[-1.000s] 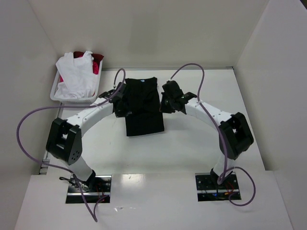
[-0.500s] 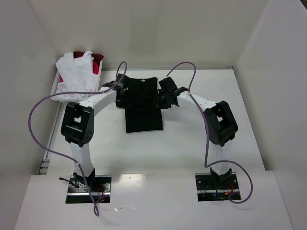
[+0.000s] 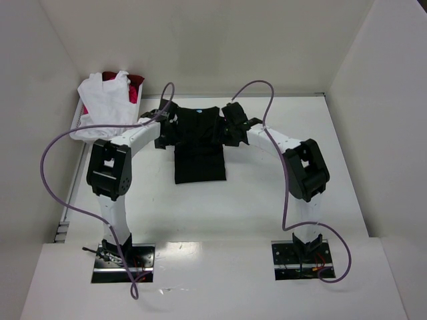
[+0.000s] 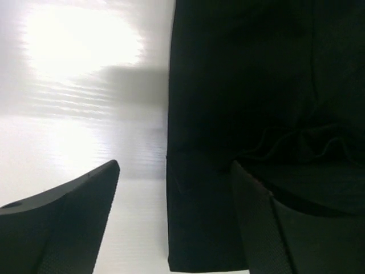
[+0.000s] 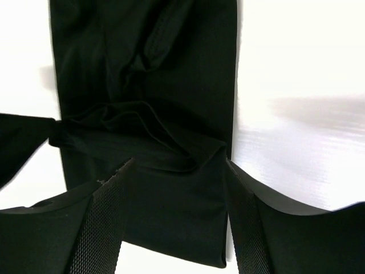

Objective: Fold and stack the t-shirts
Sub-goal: Fold the folded rectangular tshirt in 1/3 of the way

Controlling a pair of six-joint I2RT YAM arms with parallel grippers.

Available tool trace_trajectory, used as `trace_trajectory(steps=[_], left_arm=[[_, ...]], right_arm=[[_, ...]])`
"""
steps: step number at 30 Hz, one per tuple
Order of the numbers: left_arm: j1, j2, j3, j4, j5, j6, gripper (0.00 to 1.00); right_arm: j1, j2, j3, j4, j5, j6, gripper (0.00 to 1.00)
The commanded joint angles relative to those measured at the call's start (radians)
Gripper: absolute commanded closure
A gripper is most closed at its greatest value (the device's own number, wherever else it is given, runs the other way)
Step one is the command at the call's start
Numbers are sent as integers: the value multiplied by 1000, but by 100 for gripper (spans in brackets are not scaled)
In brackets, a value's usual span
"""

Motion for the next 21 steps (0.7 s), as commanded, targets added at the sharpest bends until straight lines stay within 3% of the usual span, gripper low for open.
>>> trace_trajectory(steps=[1,3,6,7,9,12,13,21], left_arm=[[24,-93,72,14,-11,12,12],[24,-146,52,14,1,12,11],[24,-237,-23,61,50,12,20],[24,-257,-88,76,96,2,33],[14,-300,-150,110,136,-11,50],[-18,-300,-233,123,182,-26,66],[-18,-288,-245,123,203,-26,67],[-48,-171,-278,123,273,3,60]], right_arm=[[-7,-87,58,67,38,-9,32],[-7,-133,43,67,38,-9,35],[-7,-209,-53,141,3,-9,55],[-7,-220,-102,156,-6,-22,73],[-7,-221,-129,156,-17,-22,84],[-7,-173,-129,95,-64,-46,85],[2,-146,-129,86,-78,-46,84],[71,-21,-103,52,-51,-68,80]])
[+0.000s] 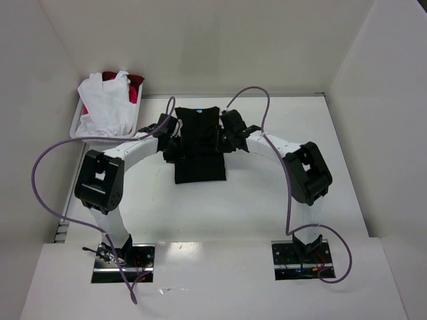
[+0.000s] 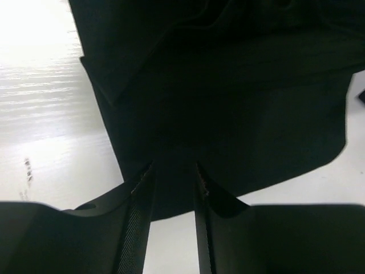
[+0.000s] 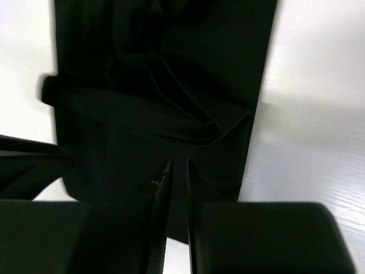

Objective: Fold and stack the t-shirts
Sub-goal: Fold the folded rectangular tshirt in 1/3 of the way

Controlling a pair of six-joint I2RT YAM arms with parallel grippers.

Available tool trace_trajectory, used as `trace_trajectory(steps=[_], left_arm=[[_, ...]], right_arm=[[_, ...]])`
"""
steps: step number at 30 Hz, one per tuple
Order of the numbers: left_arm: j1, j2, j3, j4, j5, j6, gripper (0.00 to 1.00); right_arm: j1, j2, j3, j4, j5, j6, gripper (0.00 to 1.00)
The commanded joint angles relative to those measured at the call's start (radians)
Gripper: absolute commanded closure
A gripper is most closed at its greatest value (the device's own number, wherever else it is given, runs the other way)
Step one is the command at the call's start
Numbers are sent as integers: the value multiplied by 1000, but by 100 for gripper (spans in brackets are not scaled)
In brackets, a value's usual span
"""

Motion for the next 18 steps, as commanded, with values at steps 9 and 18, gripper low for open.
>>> trace_trajectory(steps=[9,18], left_arm=[[-7,178,117,17,-4,27,60],[-7,241,263,-14,-94,17,57]], right_arm=[[35,110,74,-51,75,-23,79],[35,164,182,-38,149,-23,75]])
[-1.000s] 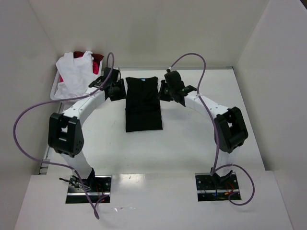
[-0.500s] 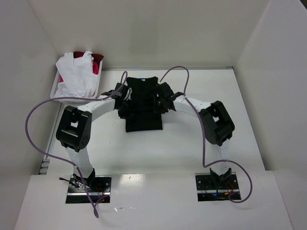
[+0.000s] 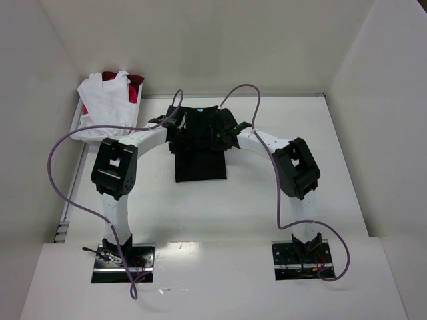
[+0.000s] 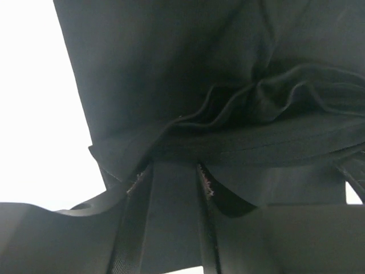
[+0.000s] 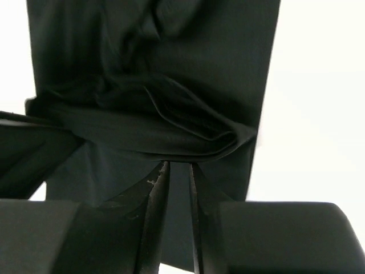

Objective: Fold and stack the t-shirts
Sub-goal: Fold the folded rectangular tshirt in 1/3 of the way

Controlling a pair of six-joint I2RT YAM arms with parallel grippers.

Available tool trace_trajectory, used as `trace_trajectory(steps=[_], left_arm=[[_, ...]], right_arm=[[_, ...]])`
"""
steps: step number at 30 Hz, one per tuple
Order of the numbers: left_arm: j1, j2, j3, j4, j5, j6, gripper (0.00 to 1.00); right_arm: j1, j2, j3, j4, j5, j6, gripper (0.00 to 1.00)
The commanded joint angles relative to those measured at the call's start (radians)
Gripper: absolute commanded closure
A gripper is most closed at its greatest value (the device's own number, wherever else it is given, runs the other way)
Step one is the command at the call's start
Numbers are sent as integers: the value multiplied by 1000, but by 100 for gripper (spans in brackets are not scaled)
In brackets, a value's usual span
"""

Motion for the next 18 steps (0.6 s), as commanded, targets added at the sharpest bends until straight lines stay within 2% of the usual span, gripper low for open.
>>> trace_trajectory(steps=[1,6,12,17,18], left_arm=[[-3,31,65,-5,-50,14,56],[22,83,137,-14,-50,14,53],[40,114,221,-14,-99,24,51],[40,94,289,-14,-154,24,40],[40,94,298,-14,-154,34,34]], right_arm=[[1,51,99,23,51,-22,74],[1,154,205,-15,73,-43,74],[-34,189,299,-15,83,-53,74],[-62,189,319,-15,92,-44,73],[-71,189,319,-15,92,-43,73]])
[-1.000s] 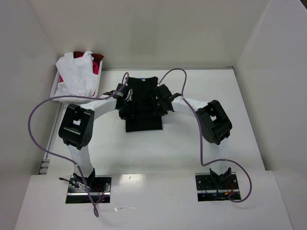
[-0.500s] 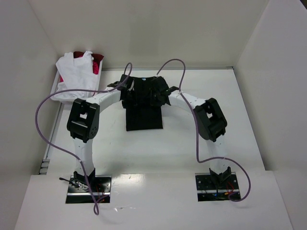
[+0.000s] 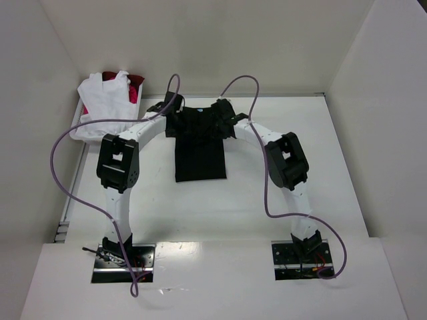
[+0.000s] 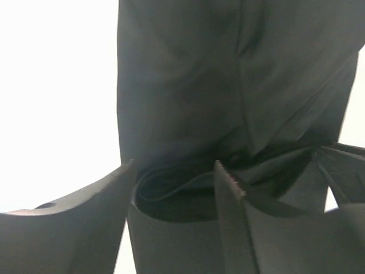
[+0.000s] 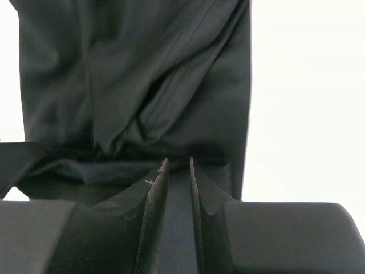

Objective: Fold and stack the t-shirts
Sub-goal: Fold the folded rectangular tshirt in 1/3 of the way, then grab one side of the 2/3 rectangular tshirt with both arms

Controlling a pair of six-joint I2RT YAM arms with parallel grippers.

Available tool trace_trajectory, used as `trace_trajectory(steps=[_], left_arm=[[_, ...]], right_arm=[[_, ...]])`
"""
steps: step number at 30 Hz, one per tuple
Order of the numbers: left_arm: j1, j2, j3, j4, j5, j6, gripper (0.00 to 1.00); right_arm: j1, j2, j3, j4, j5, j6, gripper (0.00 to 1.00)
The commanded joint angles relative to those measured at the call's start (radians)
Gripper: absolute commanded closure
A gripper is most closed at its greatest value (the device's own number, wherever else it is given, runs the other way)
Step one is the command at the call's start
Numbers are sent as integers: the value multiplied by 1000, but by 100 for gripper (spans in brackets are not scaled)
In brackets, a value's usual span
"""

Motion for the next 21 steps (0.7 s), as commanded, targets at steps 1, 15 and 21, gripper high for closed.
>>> trace_trajectory(steps=[1,15,21], left_arm=[[4,-37,51,10,-53,31,32],[-32,-296,-261,59,61,-3,41],[-32,-221,-297,104,70,-28,49]], right_arm=[[-26,-6,50,7,30,-6,73],[-36,-183,-101,84,66,15,56],[-45,-279,-221,84,32,14,53]])
